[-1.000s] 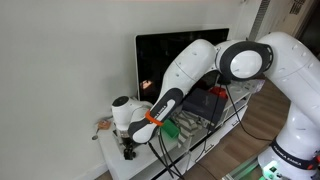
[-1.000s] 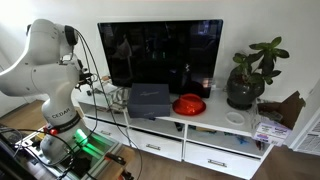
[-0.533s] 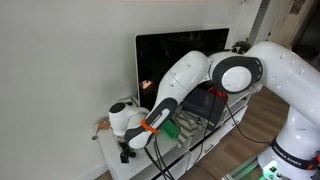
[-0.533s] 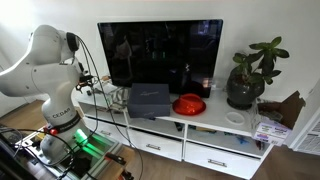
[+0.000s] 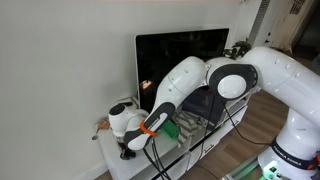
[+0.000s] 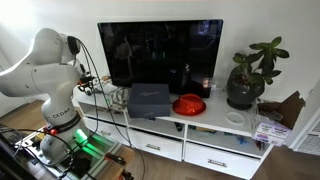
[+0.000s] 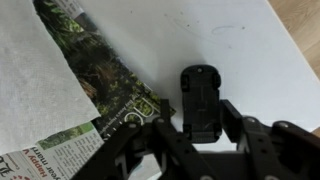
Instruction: Pick up the upside down laying toy car on the far left of the television stand and place it in the green storage box
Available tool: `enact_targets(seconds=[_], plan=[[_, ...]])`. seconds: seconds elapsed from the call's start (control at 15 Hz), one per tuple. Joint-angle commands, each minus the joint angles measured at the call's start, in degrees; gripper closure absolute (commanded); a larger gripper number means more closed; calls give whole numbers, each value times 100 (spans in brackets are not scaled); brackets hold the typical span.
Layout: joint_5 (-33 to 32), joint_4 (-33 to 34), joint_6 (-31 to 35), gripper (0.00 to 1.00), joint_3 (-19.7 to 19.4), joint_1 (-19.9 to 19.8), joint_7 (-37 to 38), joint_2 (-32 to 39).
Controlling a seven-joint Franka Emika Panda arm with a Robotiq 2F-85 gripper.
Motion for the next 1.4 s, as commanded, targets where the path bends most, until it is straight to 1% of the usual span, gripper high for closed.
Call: enact_targets(seconds=[0.0,0.13,0.27,0.4,0.6,0.73,0.87,1.0,1.13,1.27,1.33], plan=[[-30,218,54,77,-135,108,74,134],[16,170,57,89,-105,65,68,79],[86,8,21,89,-59,10,94,-95],[87,-381,-36,89,-52,-36,238,-461],[49,-1211,39,89,-180,-37,669,-1160],[124,-1728,71,89,-125,-121,920,-1595],[150,-2208,148,89,-150,-136,1106,-1980],[92,-2728,419,89,-145,-198,1237,-2353],[23,-3271,620,89,-202,-201,1387,-2719],[-172,-3836,803,89,-437,-93,1706,-3082],[-290,-4130,970,89,-613,-27,1983,-3248]])
